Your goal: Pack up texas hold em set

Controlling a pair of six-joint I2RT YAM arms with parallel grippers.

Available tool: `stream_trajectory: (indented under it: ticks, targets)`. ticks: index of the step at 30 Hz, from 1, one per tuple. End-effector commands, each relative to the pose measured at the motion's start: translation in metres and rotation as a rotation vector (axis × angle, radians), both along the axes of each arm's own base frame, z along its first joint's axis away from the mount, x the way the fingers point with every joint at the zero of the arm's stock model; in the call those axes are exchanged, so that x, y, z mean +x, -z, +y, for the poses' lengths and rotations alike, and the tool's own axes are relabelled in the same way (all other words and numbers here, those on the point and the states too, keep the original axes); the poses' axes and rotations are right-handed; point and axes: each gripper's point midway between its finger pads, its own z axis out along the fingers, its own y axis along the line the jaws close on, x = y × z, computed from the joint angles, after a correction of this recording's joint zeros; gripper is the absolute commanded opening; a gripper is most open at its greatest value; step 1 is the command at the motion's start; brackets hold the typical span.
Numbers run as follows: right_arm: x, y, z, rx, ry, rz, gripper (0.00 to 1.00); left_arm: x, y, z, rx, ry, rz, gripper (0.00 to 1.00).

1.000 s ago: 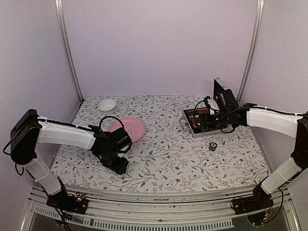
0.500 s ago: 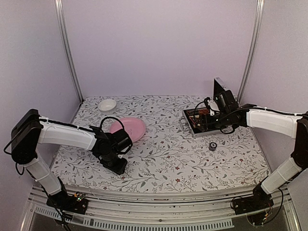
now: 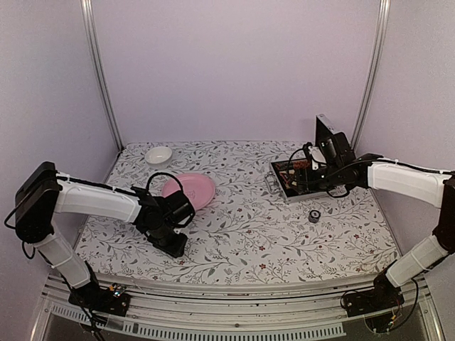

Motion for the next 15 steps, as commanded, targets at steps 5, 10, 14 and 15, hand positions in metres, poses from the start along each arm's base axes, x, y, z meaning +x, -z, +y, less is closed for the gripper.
stream_trajectory:
  ticks: [5,10,14,15]
  targets:
    - [-0.029,-0.032,0.037,0.243,-0.075,0.037,0.74,0.009,-0.032,-0.018,-0.074,0.062,-0.073,0.03]
    - [-0.057,-0.031,0.066,0.378,-0.124,0.117,0.75,0.010,-0.045,-0.028,-0.113,0.088,-0.073,0.02]
    - [-0.077,-0.023,0.093,0.445,-0.156,0.187,0.74,0.009,-0.062,-0.047,-0.188,0.148,-0.093,0.00]
    - [-0.082,-0.022,0.102,0.479,-0.166,0.217,0.75,0.008,-0.069,-0.054,-0.218,0.174,-0.107,0.00]
